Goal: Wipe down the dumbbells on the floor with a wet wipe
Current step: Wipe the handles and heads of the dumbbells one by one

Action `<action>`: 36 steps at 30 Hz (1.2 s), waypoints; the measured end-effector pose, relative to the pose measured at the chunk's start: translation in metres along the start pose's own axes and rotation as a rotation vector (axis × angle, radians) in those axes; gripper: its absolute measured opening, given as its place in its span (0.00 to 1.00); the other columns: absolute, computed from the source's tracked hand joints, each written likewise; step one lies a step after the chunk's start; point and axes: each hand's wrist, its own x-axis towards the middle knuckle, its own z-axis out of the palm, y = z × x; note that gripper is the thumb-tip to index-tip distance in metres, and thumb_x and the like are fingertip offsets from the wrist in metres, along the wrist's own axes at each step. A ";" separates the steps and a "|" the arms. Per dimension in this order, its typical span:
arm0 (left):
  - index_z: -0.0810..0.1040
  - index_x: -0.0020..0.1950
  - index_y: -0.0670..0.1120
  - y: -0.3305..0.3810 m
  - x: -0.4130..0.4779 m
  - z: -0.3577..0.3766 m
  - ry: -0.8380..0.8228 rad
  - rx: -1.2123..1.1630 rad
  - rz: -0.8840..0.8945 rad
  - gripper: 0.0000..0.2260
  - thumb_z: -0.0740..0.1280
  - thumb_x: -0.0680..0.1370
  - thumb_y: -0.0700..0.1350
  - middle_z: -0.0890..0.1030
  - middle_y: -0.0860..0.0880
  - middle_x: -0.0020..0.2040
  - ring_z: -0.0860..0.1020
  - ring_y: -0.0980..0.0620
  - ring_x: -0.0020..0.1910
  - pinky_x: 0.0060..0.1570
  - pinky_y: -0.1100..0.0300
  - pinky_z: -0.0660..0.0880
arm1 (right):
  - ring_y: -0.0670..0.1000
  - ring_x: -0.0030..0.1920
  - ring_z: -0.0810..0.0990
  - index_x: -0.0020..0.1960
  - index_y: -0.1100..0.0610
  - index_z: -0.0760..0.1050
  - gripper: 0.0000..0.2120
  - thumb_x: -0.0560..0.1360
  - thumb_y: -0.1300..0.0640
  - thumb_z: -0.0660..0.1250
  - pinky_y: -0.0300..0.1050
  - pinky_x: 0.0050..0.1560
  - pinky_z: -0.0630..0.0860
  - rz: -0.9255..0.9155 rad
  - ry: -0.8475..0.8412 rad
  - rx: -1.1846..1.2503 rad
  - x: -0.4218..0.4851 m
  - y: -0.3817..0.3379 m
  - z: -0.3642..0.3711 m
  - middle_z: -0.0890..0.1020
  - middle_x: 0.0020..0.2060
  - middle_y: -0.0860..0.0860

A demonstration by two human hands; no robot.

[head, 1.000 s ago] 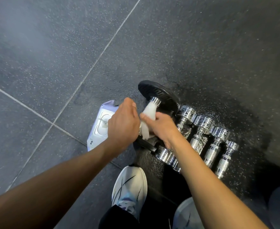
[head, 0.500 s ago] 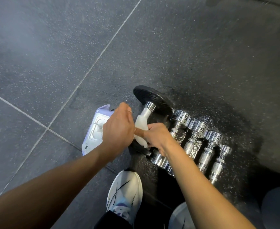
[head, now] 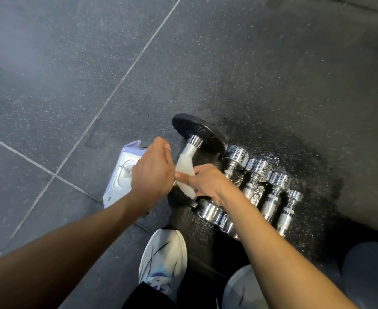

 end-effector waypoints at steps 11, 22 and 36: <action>0.66 0.48 0.50 0.001 0.000 -0.001 -0.007 0.040 -0.018 0.07 0.53 0.84 0.48 0.73 0.54 0.37 0.75 0.46 0.37 0.41 0.51 0.67 | 0.56 0.40 0.87 0.43 0.64 0.83 0.24 0.72 0.41 0.77 0.49 0.39 0.83 -0.070 0.292 0.129 0.013 -0.008 -0.001 0.87 0.39 0.58; 0.68 0.49 0.48 0.003 -0.001 -0.002 0.000 0.020 -0.011 0.09 0.52 0.84 0.48 0.73 0.53 0.38 0.75 0.44 0.38 0.42 0.49 0.69 | 0.61 0.34 0.84 0.38 0.68 0.79 0.30 0.69 0.38 0.78 0.52 0.32 0.82 -0.051 0.346 0.192 0.016 -0.013 -0.002 0.85 0.36 0.60; 0.67 0.50 0.49 0.003 -0.001 0.000 0.002 0.023 -0.023 0.09 0.52 0.85 0.49 0.74 0.54 0.39 0.75 0.45 0.39 0.43 0.49 0.70 | 0.59 0.48 0.87 0.52 0.65 0.83 0.19 0.79 0.47 0.71 0.54 0.53 0.84 -0.004 0.294 0.647 0.023 -0.011 0.002 0.87 0.48 0.62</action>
